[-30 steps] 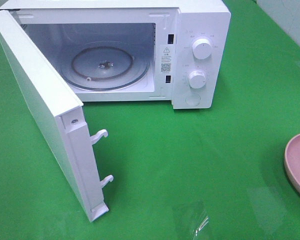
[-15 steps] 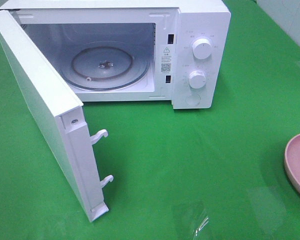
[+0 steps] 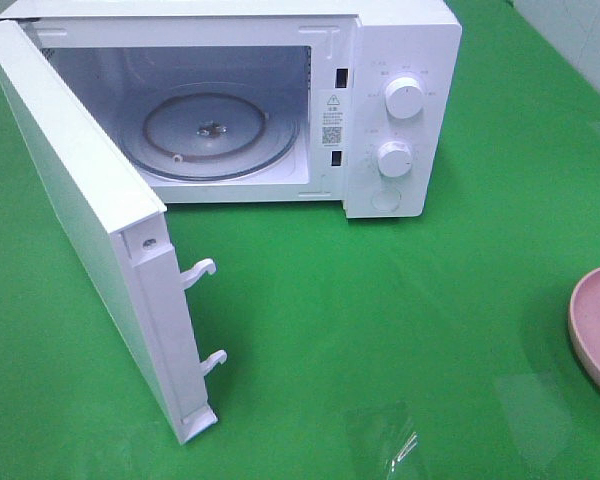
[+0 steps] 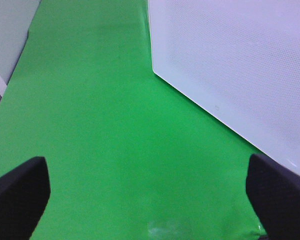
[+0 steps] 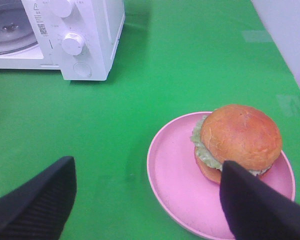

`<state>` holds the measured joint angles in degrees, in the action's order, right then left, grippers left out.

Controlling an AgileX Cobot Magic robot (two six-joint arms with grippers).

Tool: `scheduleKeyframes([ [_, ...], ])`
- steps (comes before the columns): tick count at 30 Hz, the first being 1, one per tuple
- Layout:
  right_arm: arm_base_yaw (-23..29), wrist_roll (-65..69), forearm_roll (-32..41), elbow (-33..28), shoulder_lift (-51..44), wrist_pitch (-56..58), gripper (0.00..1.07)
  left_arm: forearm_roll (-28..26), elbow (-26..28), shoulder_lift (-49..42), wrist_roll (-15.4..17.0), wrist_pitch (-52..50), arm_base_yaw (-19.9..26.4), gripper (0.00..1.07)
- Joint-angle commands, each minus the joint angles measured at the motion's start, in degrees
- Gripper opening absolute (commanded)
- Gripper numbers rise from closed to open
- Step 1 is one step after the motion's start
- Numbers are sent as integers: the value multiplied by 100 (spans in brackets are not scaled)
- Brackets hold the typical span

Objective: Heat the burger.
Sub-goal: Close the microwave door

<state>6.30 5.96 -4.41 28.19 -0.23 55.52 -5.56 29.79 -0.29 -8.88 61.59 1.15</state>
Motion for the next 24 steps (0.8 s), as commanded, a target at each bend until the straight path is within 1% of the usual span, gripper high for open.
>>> scheduleKeyframes([
  [1, -29, -46, 23, 0, -155, -46, 76, -6, -17, -34, 52, -23, 11, 100],
  [21, -29, -46, 23, 0, -155, -46, 76, -11, -17, -34, 52, -23, 11, 100],
  [24, -29, -46, 23, 0, -155, -46, 76, -52, 57, -34, 80, -120, 11, 99],
])
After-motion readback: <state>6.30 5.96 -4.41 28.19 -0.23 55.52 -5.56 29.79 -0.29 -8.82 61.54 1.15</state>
